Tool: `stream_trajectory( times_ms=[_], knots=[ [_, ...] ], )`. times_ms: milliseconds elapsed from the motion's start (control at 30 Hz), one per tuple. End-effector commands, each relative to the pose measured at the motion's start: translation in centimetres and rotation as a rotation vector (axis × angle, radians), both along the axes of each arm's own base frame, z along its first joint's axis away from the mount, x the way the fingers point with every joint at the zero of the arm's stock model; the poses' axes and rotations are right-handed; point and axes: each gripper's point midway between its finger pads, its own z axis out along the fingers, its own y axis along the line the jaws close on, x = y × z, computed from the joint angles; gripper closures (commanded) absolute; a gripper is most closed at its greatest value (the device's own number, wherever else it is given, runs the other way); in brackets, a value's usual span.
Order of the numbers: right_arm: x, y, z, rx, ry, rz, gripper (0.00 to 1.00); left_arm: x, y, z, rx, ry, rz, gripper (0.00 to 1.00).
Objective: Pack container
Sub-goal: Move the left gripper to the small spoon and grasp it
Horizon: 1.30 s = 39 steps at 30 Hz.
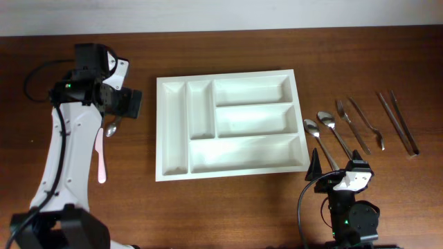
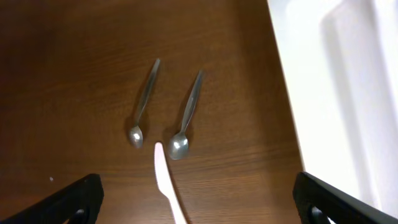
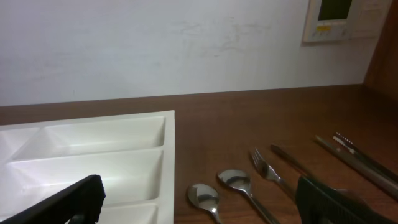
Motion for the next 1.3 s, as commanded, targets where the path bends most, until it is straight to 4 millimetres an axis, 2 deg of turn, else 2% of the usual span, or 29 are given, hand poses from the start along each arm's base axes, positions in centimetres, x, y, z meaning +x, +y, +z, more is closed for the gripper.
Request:
stream_trajectory(
  times_ms=[0,167,200,400,433,633,933,1067,1200,1267],
  knots=[
    [0.0,-0.4,-0.3,0.003,0.005,-0.020,0.01,0.7,1.4,-1.8,0.074,0.063,-0.101,0.03],
    [0.0,-0.4,-0.3,0.003,0.005,-0.020,0.01,0.6,3.8,-6.2,0.055,0.176,-0.056,0.10],
    [0.0,-0.4,-0.3,0.003,0.005,-0.020,0.01,0.6,4.3,-7.7,0.037,0.209,-0.043,0.11],
    [0.0,-0.4,-0.3,0.003,0.005,-0.020,0.01,1.9,5.2,-10.8,-0.028,0.212,-0.038,0.11],
    [0.0,-0.4,-0.3,0.003,0.005,-0.020,0.01,2.1,5.1,-11.3,-0.037,0.213,-0.056,0.16],
    [0.0,-0.4,-0.3,0.003,0.005,-0.020,0.01,3.3,3.3,-13.6,-0.133,0.203,-0.185,0.20],
    [0.0,-0.4,-0.3,0.003,0.005,-0.020,0.01,4.8,3.6,-15.9,-0.129,0.181,-0.187,0.27],
    [0.0,-0.4,-0.3,0.003,0.005,-0.020,0.01,4.8,3.6,-17.2,-0.134,0.199,-0.186,0.31],
    [0.0,-0.4,-0.3,0.003,0.005,-0.020,0.01,4.7,3.5,-18.1,-0.139,0.214,-0.186,0.50],
    [0.0,-0.4,-0.3,0.003,0.005,-0.020,0.01,4.8,3.6,-18.3,-0.139,0.213,-0.185,0.55]
  ],
)
